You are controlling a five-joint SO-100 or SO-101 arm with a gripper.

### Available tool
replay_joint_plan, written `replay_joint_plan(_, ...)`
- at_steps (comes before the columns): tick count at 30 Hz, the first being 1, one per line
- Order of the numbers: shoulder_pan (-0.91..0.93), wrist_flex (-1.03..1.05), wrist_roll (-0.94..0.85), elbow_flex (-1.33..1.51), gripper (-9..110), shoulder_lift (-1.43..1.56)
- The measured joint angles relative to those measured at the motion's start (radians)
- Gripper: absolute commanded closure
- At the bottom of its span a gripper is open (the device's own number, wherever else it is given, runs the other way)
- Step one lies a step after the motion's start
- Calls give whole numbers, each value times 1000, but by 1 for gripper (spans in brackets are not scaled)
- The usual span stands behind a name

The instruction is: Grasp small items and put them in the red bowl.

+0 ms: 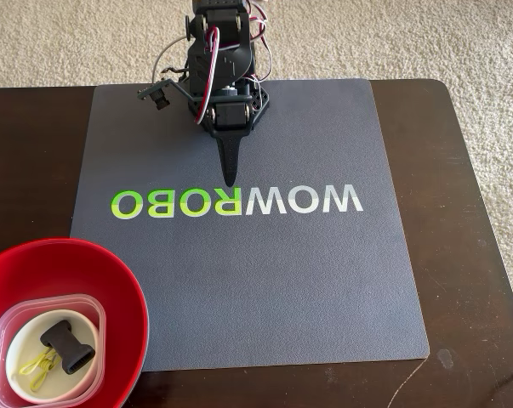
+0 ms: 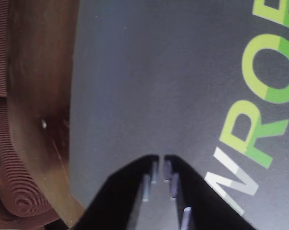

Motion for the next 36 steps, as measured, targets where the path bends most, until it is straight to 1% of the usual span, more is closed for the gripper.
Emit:
replay_joint_plan(4, 91, 0, -11, 67, 101, 20)
replay_joint_plan(8, 100, 0, -14, 77, 101, 18)
replay_joint_plan(11, 98, 0, -14, 80, 97, 9)
replay_joint_plan(13, 98, 0, -14, 80, 91, 17)
replay_joint_plan(14, 98, 0, -14, 80, 86, 20)
replay_joint_plan(15, 98, -2, -14, 80, 83, 20)
replay_joint_plan(36, 98, -3, -29, 83, 83, 12)
